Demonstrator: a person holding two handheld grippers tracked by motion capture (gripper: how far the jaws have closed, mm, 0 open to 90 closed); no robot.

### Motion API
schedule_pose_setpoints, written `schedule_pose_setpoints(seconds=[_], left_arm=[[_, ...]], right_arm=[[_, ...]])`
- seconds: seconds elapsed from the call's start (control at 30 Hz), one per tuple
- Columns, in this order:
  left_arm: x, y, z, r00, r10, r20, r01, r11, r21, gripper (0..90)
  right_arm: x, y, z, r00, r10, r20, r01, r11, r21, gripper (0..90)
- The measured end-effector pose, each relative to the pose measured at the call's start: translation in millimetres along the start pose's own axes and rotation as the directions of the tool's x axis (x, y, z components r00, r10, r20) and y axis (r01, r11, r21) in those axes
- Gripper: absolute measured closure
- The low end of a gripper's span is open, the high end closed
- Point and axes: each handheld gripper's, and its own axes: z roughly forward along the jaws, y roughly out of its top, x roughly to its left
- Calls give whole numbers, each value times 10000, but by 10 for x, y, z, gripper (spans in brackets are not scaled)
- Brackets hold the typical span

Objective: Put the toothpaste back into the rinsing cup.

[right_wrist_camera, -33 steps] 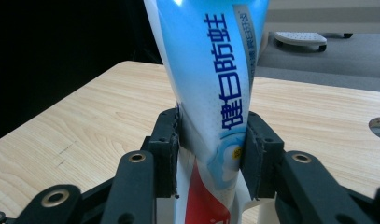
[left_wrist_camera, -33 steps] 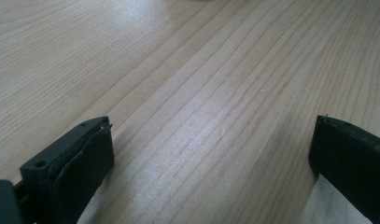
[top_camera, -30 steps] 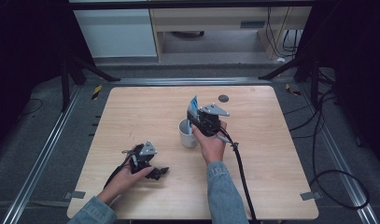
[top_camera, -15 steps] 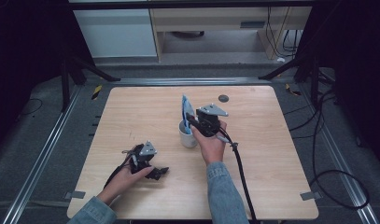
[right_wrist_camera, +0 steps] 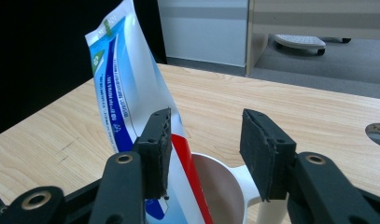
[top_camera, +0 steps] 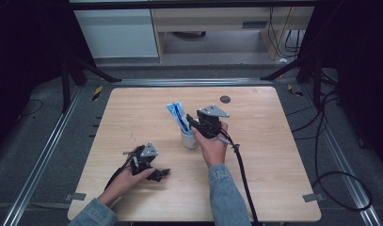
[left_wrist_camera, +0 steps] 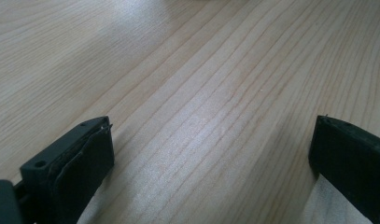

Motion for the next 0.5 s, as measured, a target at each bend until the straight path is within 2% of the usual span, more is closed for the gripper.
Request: schedule_pose_setpoints(seconds=[0.33, 0.5], left_arm=[[0, 0, 0, 10000, -5, 2, 5, 10000, -5, 0], [-3, -1, 3, 10000, -54, -1, 54, 10000, -49, 0]], right_arm=[[18, 110, -106, 9982, -591, 106, 587, 9976, 360, 523], [13, 147, -158, 9955, -915, 237, 897, 9936, 688, 475]])
